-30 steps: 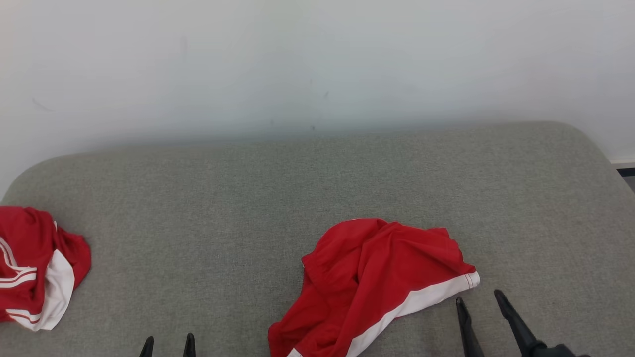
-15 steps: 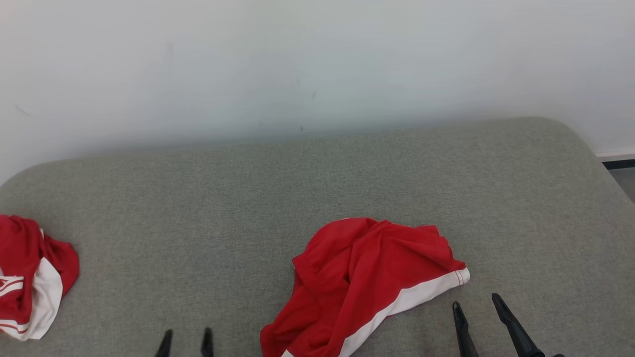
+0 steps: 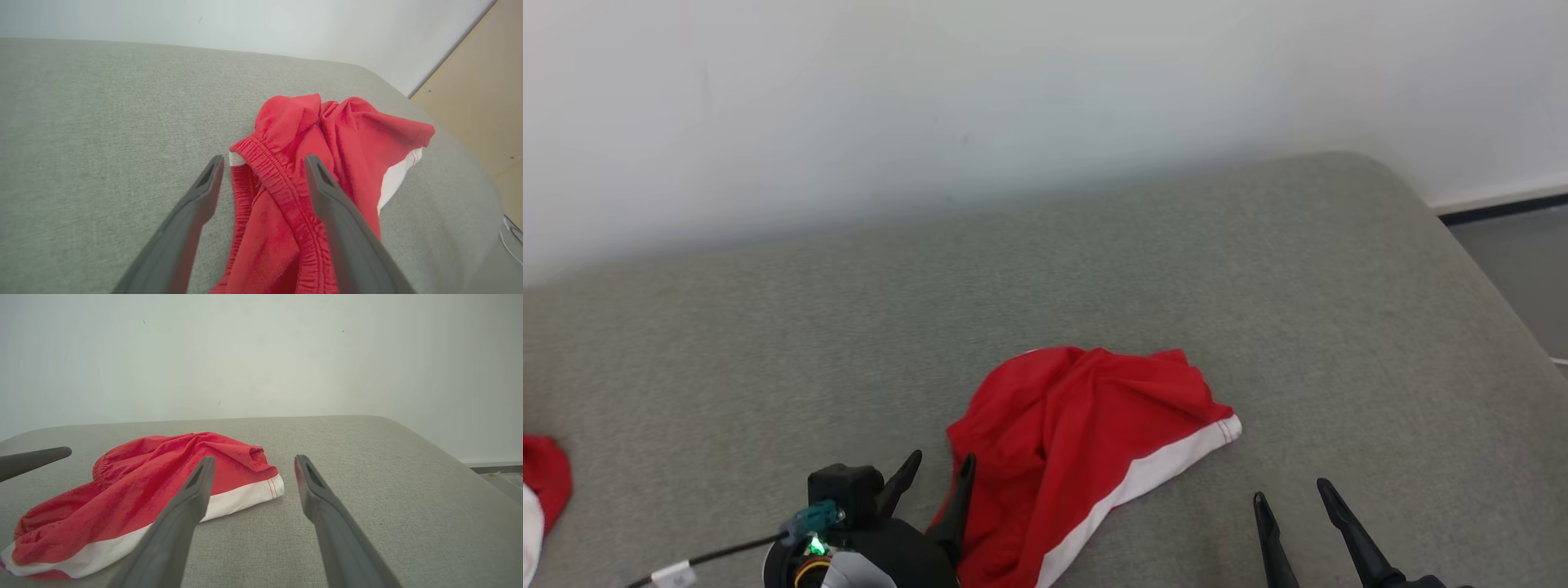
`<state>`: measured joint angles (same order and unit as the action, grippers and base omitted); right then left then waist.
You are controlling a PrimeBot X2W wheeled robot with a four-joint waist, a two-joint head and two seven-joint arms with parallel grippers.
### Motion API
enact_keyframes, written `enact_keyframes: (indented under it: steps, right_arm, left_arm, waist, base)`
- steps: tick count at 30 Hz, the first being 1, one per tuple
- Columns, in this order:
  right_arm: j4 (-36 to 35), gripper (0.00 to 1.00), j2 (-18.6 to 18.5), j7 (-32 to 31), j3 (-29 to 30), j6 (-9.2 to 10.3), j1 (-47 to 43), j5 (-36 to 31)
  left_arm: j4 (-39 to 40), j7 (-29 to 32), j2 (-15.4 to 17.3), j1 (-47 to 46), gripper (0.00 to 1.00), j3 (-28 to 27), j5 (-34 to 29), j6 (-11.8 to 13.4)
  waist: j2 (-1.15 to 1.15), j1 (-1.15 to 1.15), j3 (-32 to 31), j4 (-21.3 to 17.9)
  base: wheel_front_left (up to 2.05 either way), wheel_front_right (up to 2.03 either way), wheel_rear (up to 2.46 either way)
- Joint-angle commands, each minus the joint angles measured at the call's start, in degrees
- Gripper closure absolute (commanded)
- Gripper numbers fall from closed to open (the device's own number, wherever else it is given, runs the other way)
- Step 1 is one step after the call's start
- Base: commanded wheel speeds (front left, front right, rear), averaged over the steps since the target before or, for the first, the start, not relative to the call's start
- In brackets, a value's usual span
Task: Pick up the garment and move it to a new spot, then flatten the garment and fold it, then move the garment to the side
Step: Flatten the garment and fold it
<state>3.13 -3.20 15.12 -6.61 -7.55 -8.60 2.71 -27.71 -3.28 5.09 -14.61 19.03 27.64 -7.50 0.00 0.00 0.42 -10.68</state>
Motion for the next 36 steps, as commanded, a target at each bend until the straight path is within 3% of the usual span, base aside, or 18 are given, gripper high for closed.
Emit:
enact_keyframes:
  steps: [1,11,16,21,22,23,24,36]
  right_arm:
    - [0.13,0.0,0.07,0.03,0.04,0.13,0.52,0.23]
    - [0.24,0.0,0.28,0.02,0.39,0.13,1.73,0.9]
    - [0.23,0.0,0.33,0.02,0.61,0.13,1.76,1.2]
    - [0.1,0.0,0.36,0.03,0.61,0.13,1.82,1.46]
    - [0.09,0.0,0.36,0.03,0.49,0.13,1.89,1.54]
    - [0.08,0.0,0.37,0.02,0.36,0.13,1.97,1.71]
    - [0.06,0.0,0.36,0.02,0.31,0.13,2.04,1.82]
    - [-0.2,0.0,0.37,0.02,-0.3,0.13,2.99,2.37]
  left_arm:
    - [-0.85,0.79,0.54,-1.1,0.0,0.11,0.8,0.06]
    - [-4.87,4.27,1.87,-4.82,0.0,0.53,4.3,0.81]
    - [-6.09,4.61,1.99,-5.52,0.0,-0.07,4.31,2.84]
    - [-5.82,4.47,1.94,-5.73,0.0,0.01,5.3,2.55]
    - [-5.67,4.21,2.06,-5.89,0.08,0.03,5.3,2.56]
    - [-5.43,3.66,2.35,-6.19,0.6,0.03,4.92,2.61]
    - [-5.29,3.33,2.45,-6.35,1.0,0.03,4.64,2.75]
    - [-7.51,-0.43,5.43,-11.9,1.0,-0.64,1.33,5.15]
  waist:
    - [0.0,0.0,1.66,-2.98]
    - [0.0,0.0,3.72,-6.7]
    - [0.0,0.0,4.19,-7.11]
    - [0.0,0.0,4.41,-7.14]
    - [0.0,0.0,4.44,-7.15]
    - [0.0,0.0,4.48,-7.16]
    - [0.0,0.0,4.55,-7.15]
    - [0.0,0.0,6.69,-6.91]
  base:
    - [0.0,0.0,0.0]
    - [0.0,0.0,0.0]
    - [0.0,0.0,0.0]
    - [0.0,0.0,0.0]
    - [0.0,0.0,0.0]
    - [0.0,0.0,0.0]
    - [0.0,0.0,0.0]
    - [0.0,0.0,0.0]
